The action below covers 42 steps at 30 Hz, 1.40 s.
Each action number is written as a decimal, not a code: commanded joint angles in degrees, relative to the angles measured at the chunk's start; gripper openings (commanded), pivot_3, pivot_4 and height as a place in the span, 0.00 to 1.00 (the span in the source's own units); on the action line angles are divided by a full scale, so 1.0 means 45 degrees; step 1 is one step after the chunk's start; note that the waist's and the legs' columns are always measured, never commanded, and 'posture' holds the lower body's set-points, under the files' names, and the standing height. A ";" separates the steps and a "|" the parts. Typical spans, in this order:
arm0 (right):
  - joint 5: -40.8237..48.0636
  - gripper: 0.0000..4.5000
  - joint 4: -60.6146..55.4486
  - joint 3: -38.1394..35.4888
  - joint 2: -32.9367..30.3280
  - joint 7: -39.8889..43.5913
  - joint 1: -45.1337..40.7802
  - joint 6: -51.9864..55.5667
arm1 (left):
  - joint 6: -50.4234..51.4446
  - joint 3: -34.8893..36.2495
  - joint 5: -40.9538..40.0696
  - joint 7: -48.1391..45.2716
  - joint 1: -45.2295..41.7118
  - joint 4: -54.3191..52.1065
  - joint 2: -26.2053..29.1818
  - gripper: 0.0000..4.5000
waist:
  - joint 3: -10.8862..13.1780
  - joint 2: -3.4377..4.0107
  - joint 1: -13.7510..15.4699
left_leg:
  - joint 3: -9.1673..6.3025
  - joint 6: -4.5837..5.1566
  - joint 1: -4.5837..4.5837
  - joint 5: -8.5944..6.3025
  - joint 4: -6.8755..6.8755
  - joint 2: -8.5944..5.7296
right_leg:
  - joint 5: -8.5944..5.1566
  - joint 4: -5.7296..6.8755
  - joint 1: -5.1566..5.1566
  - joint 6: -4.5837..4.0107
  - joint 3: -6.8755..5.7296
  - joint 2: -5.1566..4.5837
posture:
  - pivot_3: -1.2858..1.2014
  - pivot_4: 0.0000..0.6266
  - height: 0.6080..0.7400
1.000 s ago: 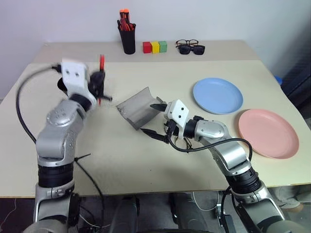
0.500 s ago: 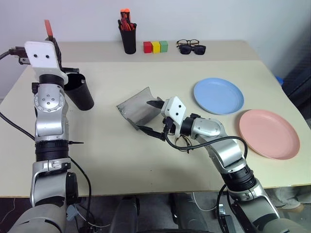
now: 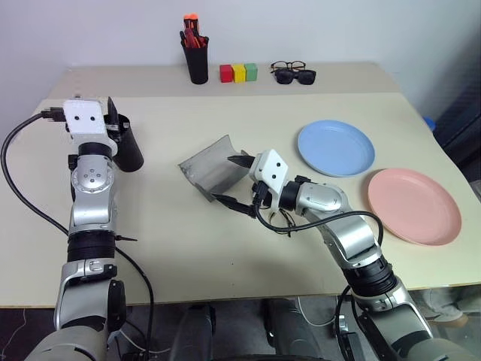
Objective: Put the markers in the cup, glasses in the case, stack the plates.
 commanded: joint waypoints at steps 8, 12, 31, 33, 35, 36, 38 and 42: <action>0.0055 1.00 -0.0210 -0.0841 -0.0959 0.0143 -0.0150 -0.0237 | 0.6708 -0.3731 -0.3997 -0.6967 0.0908 -0.5719 0.1054 0.98 | -0.0003 0.0008 -0.0043 | 0.0004 0.0000 0.0005 0.0000 0.0000 -0.0004 | -0.0001 -0.0001 0.0011 0.0000 0.0006 -0.0003 | 0.52 0.24 1.00; 0.0099 1.00 -0.0178 -0.1100 -0.1526 0.0277 -0.0036 -0.0249 | 0.9365 -0.5214 -0.3975 -0.8099 0.0817 -0.6081 0.1622 0.98 | 0.0002 0.0010 -0.0198 | -0.0003 0.0002 0.0013 0.0000 0.0001 0.0005 | -0.0004 0.0009 0.0006 -0.0004 0.0006 0.0021 | 0.52 0.24 1.00; 0.0111 1.00 -0.0820 -0.1326 -0.1897 -0.0135 0.0451 0.0083 | 0.6382 -0.7036 -0.2229 -1.2156 0.0634 -0.5238 0.3037 0.00 | 0.0005 0.0014 -0.0228 | -0.0004 0.0002 0.0009 0.0000 -0.0005 0.0005 | -0.0008 0.0007 -0.0002 -0.0007 0.0008 0.0016 | 0.52 0.24 1.00; 0.0116 1.00 -0.0765 -0.1368 -0.1993 -0.0074 0.0416 0.0066 | 0.5515 -0.7087 -0.1948 -1.3102 0.0655 -0.5229 0.3709 0.00 | 0.0005 0.0015 -0.0171 | 0.0002 0.0002 0.0003 0.0000 -0.0007 0.0005 | -0.0015 0.0002 -0.0008 -0.0022 0.0009 0.0010 | 0.52 0.24 1.00; 0.0118 1.00 -0.0713 -0.1393 -0.2090 -0.0007 0.0388 0.0079 | 0.4871 -0.7346 -0.1439 -1.3822 0.0662 -0.5095 0.4320 0.00 | 0.0006 0.0015 -0.0133 | 0.0002 0.0002 0.0001 0.0000 -0.0007 0.0005 | -0.0023 0.0000 -0.0010 -0.0038 0.0009 0.0010 | 0.52 0.24 1.00; 0.0178 1.00 -0.0755 -0.1416 -0.2260 0.0154 0.0403 0.0227 | 0.4276 -0.7443 -0.1312 -1.4420 0.0861 -0.5201 0.4719 0.00 | 0.0009 0.0021 -0.0115 | 0.0005 0.0002 0.0002 0.0000 -0.0007 0.0005 | -0.0026 0.0000 -0.0010 -0.0042 0.0010 0.0010 | 0.52 0.24 1.00; 0.0337 1.00 -0.0930 -0.1506 -0.2796 0.0606 0.0522 0.0641 | 0.3826 -0.7458 -0.1486 -1.5519 0.1231 -0.5371 0.5295 0.00 | 0.0009 0.0021 -0.0063 | 0.0011 0.0002 0.0000 0.0000 -0.0006 0.0005 | -0.0030 -0.0002 -0.0011 -0.0048 0.0014 0.0010 | 0.52 0.24 1.00; 0.0728 1.00 -0.1211 -0.1762 -0.3666 0.1045 0.0752 0.1654 | 0.3583 -0.7300 -0.1420 -1.6456 0.1476 -0.5034 0.5642 0.20 | 0.0010 0.0020 0.0026 | 0.0020 0.0007 -0.0010 -0.0002 -0.0004 0.0004 | -0.0034 -0.0014 -0.0011 -0.0049 0.0017 0.0004 | 0.52 0.24 1.00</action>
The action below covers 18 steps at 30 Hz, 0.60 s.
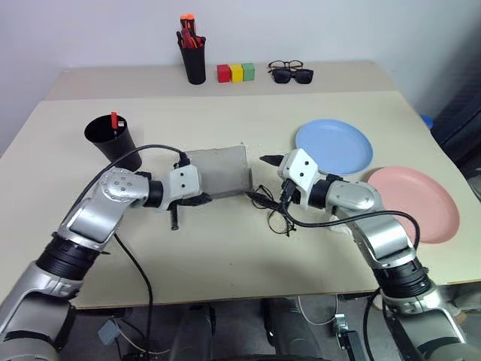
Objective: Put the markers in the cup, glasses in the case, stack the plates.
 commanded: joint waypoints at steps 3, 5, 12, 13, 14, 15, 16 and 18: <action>0.1070 1.00 -0.1143 -0.0768 -0.0995 0.0566 0.0541 0.2208 | -0.1073 0.0326 0.0330 -0.0523 0.0074 0.0221 0.0139 0.52 | 0.0000 -0.0001 -0.0003 | 0.0002 0.0000 -0.0002 0.0000 0.0007 0.0000 | -0.0002 -0.0001 0.0001 -0.0003 0.0004 0.0000 | 0.52 0.24 1.00; 0.1209 1.00 -0.1497 -0.0673 -0.1518 0.0789 0.1117 0.2894 | -0.1116 0.0541 0.0334 -0.0255 0.0064 0.0413 -0.0065 0.76 | -0.0001 -0.0002 0.0014 | 0.0001 0.0002 -0.0004 -0.0001 0.0008 0.0000 | -0.0002 -0.0001 0.0001 -0.0003 0.0004 -0.0001 | 0.52 0.24 1.00; 0.1964 1.00 -0.1551 -0.1029 -0.0373 -0.0751 0.0971 0.5393 | -0.1094 0.1971 -0.0716 0.0589 0.0456 0.0226 -0.0861 0.86 | 0.0000 0.0000 -0.0135 | 0.0005 0.0009 0.0010 -0.0004 0.0017 0.0005 | 0.0001 0.0018 -0.0001 0.0002 0.0009 0.0009 | 0.52 0.24 1.00; 0.2013 1.00 -0.1497 -0.1081 -0.0204 -0.0979 0.0880 0.5710 | -0.1053 0.2140 -0.0797 0.0704 0.0608 0.0104 -0.0910 0.86 | 0.0000 0.0000 -0.0132 | 0.0005 0.0009 0.0014 -0.0004 0.0015 0.0007 | 0.0001 0.0023 -0.0002 0.0004 0.0010 0.0008 | 0.52 0.24 1.00; 0.2067 1.00 -0.1418 -0.1135 -0.0030 -0.1194 0.0779 0.6021 | -0.1081 0.2341 -0.0866 0.0862 0.0815 -0.0008 -0.0951 0.86 | 0.0000 0.0000 -0.0120 | 0.0003 0.0009 0.0013 -0.0004 0.0015 0.0007 | 0.0002 0.0025 -0.0002 0.0006 0.0009 0.0008 | 0.52 0.24 1.00; 0.2120 1.00 -0.1358 -0.1175 0.0083 -0.1372 0.0704 0.6290 | -0.0922 0.2527 -0.0950 0.1029 0.1039 -0.0134 -0.0966 0.86 | 0.0000 0.0000 -0.0101 | 0.0003 0.0009 0.0012 -0.0004 0.0014 0.0006 | 0.0003 0.0025 -0.0002 0.0008 0.0009 0.0007 | 0.52 0.24 1.00; 0.2178 0.95 -0.1274 -0.1201 0.0196 -0.1533 0.0638 0.6541 | -0.0717 0.2825 -0.1082 0.1259 0.1412 -0.0400 -0.0953 0.87 | 0.0000 0.0000 -0.0088 | 0.0003 0.0009 0.0011 -0.0005 0.0013 0.0005 | 0.0003 0.0023 -0.0002 0.0011 0.0009 0.0006 | 0.52 0.24 1.00; 0.2332 0.82 -0.1171 -0.1289 0.0365 -0.1769 0.0550 0.6962 | -0.0250 0.3297 -0.1364 0.1643 0.1961 -0.0883 -0.0968 0.87 | 0.0000 0.0000 -0.0059 | 0.0003 0.0009 0.0007 -0.0005 0.0013 0.0005 | 0.0011 0.0020 -0.0002 0.0026 0.0009 0.0003 | 0.52 0.24 1.00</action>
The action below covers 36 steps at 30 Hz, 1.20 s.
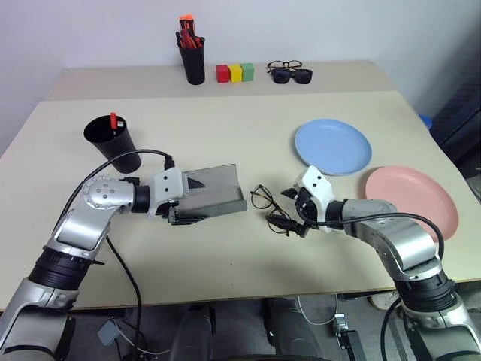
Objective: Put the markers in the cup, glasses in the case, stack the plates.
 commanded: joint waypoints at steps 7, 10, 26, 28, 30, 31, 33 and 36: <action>0.0310 0.01 0.0020 -0.0095 0.0162 -0.0689 -0.0354 0.1135 | 0.2270 0.2428 -0.1606 0.1913 0.1817 -0.2512 -0.0209 0.87 | -0.0001 -0.0001 0.0013 | -0.0001 0.0000 -0.0002 0.0000 0.0002 0.0000 | -0.0011 -0.0005 0.0001 -0.0019 -0.0001 -0.0002 | 0.52 0.24 1.00; 0.0024 0.01 -0.0145 0.0127 -0.0230 -0.0718 -0.0560 0.0942 | 0.2841 0.3209 -0.1875 0.2648 0.2504 -0.3242 -0.0297 0.87 | -0.0002 -0.0002 0.0006 | -0.0001 0.0001 0.0001 0.0000 0.0003 0.0000 | -0.0010 -0.0004 0.0002 -0.0020 -0.0001 0.0000 | 0.52 0.24 1.00; -0.1338 0.01 0.0076 0.2909 0.0482 0.0422 -0.4475 -0.2310 | 0.2889 0.5678 -0.1866 0.4769 0.5255 -0.3663 -0.0487 0.87 | -0.0004 -0.0005 0.0027 | 0.0000 0.0000 0.0000 -0.0001 -0.0010 0.0002 | -0.0011 -0.0009 -0.0007 -0.0024 -0.0006 -0.0002 | 0.52 0.24 1.00; -0.1160 0.06 0.0155 0.2663 0.0330 0.0510 -0.4293 -0.2020 | 0.3097 0.5786 -0.2108 0.4785 0.5444 -0.4053 -0.0488 0.87 | -0.0003 -0.0006 0.0060 | 0.0001 -0.0001 -0.0009 -0.0001 -0.0006 -0.0001 | -0.0012 -0.0025 -0.0006 -0.0026 -0.0006 -0.0010 | 0.52 0.24 1.00; -0.0867 0.20 -0.0148 0.2235 -0.0125 0.0771 -0.3918 -0.1684 | 0.3413 0.5737 -0.2415 0.4600 0.5666 -0.4511 -0.0411 0.87 | -0.0005 -0.0009 0.0072 | 0.0002 -0.0001 -0.0015 -0.0001 -0.0001 -0.0004 | -0.0013 -0.0029 -0.0005 -0.0031 -0.0005 -0.0016 | 0.52 0.24 1.00; -0.0702 0.32 -0.0392 0.1983 -0.0380 0.0892 -0.3675 -0.1494 | 0.3578 0.5652 -0.2545 0.4456 0.5816 -0.4758 -0.0321 0.87 | -0.0005 -0.0009 0.0071 | 0.0002 -0.0001 -0.0014 -0.0001 0.0000 -0.0004 | -0.0013 -0.0029 -0.0004 -0.0032 -0.0005 -0.0016 | 0.52 0.24 1.00; -0.0299 0.55 -0.0821 0.1299 -0.0867 0.0952 -0.3015 -0.0854 | 0.3875 0.5269 -0.2675 0.4136 0.6014 -0.5226 -0.0102 0.87 | -0.0005 -0.0008 0.0061 | 0.0002 -0.0001 -0.0012 -0.0001 -0.0005 -0.0003 | -0.0014 -0.0027 -0.0005 -0.0032 -0.0005 -0.0014 | 0.52 0.24 1.00; -0.0235 0.75 -0.1220 0.0806 -0.1782 0.0995 -0.1899 -0.0423 | 0.4168 0.4375 -0.2839 0.3728 0.5913 -0.5953 0.0082 0.87 | -0.0004 -0.0006 0.0033 | 0.0002 -0.0001 -0.0010 -0.0001 -0.0010 -0.0002 | -0.0015 -0.0025 -0.0007 -0.0035 -0.0005 -0.0011 | 0.52 0.24 1.00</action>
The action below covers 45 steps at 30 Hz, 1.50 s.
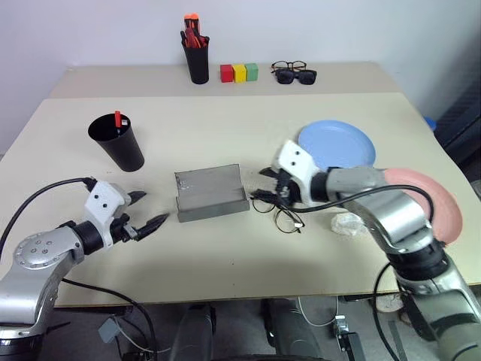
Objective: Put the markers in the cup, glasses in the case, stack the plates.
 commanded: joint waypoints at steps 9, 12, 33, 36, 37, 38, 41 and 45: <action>0.0307 0.75 -0.0694 -0.0782 -0.0161 -0.1126 0.1978 0.1429 | 0.0018 -0.2324 -0.0028 -0.0927 -0.1093 -0.0944 0.0190 0.87 | 0.0000 0.0004 -0.0121 | 0.0018 0.0001 0.0018 0.0000 0.0003 0.0011 | 0.0002 0.0006 -0.0003 -0.0010 0.0010 0.0014 | 0.52 0.24 1.00; 0.0262 0.75 -0.0263 -0.0845 0.0292 -0.1496 0.1826 0.1631 | -0.0097 -0.2326 0.0029 -0.0951 -0.1073 -0.0852 0.0180 0.87 | 0.0000 0.0003 -0.0068 | 0.0021 0.0001 0.0014 0.0000 0.0009 0.0011 | 0.0002 0.0003 -0.0003 -0.0010 0.0011 0.0012 | 0.52 0.24 1.00; 0.0093 0.01 -0.0647 -0.0274 0.0014 -0.1481 0.0657 0.1614 | -0.0942 -0.1329 0.0421 -0.0603 -0.0349 -0.0144 0.0235 0.87 | -0.0002 0.0002 -0.0044 | 0.0023 0.0001 0.0011 -0.0001 0.0007 0.0010 | 0.0000 -0.0004 -0.0002 -0.0012 0.0012 0.0008 | 0.52 0.24 1.00; 0.0304 0.01 -0.0949 -0.0256 -0.0031 -0.1176 -0.0104 0.1544 | -0.1204 -0.0785 0.0617 -0.0534 -0.0168 0.0329 0.0347 0.87 | 0.0002 0.0008 -0.0113 | 0.0023 0.0001 0.0012 -0.0001 0.0005 0.0011 | 0.0000 -0.0002 -0.0008 -0.0012 0.0012 0.0009 | 0.52 0.24 1.00; 0.0285 0.01 -0.0955 -0.0221 -0.0065 -0.1112 -0.0217 0.1497 | -0.1293 -0.0694 0.0677 -0.0530 -0.0134 0.0419 0.0367 0.87 | 0.0002 0.0008 -0.0117 | 0.0024 0.0002 0.0012 -0.0001 0.0003 0.0012 | 0.0000 0.0001 -0.0013 -0.0012 0.0012 0.0011 | 0.52 0.24 1.00; 0.0265 0.01 -0.0919 -0.0212 -0.0105 -0.1069 -0.0288 0.1499 | -0.1350 -0.0661 0.0700 -0.0584 -0.0099 0.0422 0.0415 0.87 | 0.0000 0.0006 -0.0101 | 0.0023 0.0002 0.0013 -0.0001 0.0000 0.0013 | 0.0000 0.0002 -0.0014 -0.0012 0.0009 0.0011 | 0.52 0.24 1.00; 0.0352 0.01 -0.0784 -0.0362 -0.0193 -0.1077 -0.0302 0.1919 | -0.1351 -0.0769 0.0611 -0.0741 -0.0074 0.0158 0.0470 0.87 | 0.0000 0.0003 0.0000 | 0.0023 0.0002 0.0005 -0.0001 -0.0001 0.0012 | 0.0000 -0.0006 -0.0013 -0.0012 0.0010 0.0008 | 0.52 0.24 1.00; 0.0562 0.01 -0.0942 -0.0621 -0.0293 -0.1307 0.0077 0.2954 | -0.1267 -0.1048 0.0601 -0.0706 -0.0144 -0.0169 0.0351 0.87 | 0.0000 0.0000 -0.0006 | 0.0023 0.0002 -0.0007 -0.0001 0.0007 0.0006 | 0.0000 -0.0012 -0.0012 -0.0012 0.0011 -0.0001 | 0.52 0.24 1.00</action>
